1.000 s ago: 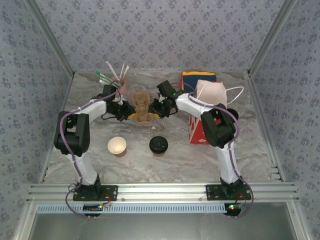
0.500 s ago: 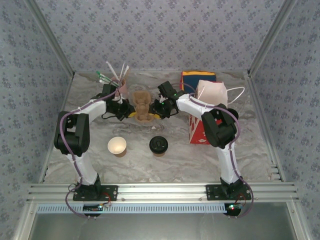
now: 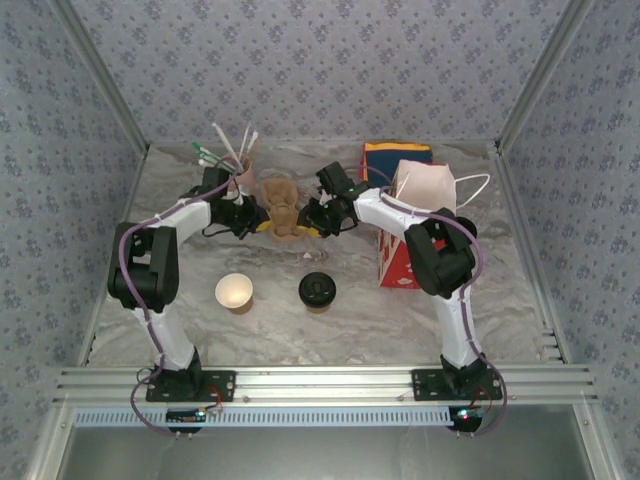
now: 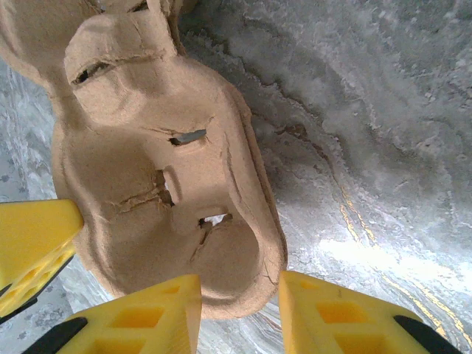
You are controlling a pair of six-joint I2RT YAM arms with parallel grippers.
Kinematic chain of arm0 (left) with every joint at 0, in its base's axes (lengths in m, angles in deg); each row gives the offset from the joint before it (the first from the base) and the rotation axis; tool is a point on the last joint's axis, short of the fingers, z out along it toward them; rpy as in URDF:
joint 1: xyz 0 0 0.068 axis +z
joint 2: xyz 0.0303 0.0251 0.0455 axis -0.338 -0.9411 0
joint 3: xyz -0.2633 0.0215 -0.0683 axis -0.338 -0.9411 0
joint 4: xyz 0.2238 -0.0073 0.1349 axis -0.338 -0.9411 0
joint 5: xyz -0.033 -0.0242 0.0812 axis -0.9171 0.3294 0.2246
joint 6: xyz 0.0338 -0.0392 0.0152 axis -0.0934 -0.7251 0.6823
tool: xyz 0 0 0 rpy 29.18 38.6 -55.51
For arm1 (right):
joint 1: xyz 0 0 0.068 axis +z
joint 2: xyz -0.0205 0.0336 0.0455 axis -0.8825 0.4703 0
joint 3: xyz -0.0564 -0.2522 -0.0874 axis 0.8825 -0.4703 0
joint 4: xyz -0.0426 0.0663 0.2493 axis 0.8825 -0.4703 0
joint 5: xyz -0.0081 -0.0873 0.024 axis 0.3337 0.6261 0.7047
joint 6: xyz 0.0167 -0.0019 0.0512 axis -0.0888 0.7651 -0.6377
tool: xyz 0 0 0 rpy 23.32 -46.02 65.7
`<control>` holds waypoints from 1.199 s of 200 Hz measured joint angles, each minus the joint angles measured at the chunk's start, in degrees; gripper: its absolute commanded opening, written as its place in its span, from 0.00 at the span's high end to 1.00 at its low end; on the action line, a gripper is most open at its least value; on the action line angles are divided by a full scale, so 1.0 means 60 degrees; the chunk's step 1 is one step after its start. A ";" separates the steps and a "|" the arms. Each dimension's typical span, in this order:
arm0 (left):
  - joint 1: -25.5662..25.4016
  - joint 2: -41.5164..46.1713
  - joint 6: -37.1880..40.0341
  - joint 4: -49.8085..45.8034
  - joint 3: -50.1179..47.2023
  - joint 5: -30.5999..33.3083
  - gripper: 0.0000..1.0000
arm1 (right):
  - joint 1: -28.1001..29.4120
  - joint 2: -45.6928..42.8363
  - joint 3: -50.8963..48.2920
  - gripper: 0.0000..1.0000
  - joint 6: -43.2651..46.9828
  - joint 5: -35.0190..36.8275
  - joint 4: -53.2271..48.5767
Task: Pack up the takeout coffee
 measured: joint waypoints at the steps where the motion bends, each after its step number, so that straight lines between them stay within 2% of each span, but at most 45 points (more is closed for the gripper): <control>1: 0.0000 0.0000 0.0000 0.0000 0.0000 0.0000 0.95 | 0.0000 0.0000 0.0000 0.66 -0.0004 0.0000 0.0004; 240: 0.0000 -0.0124 0.0004 0.0000 -0.0011 -0.0022 0.95 | -0.0117 0.0390 0.0346 0.68 -0.0015 -0.0069 -0.0076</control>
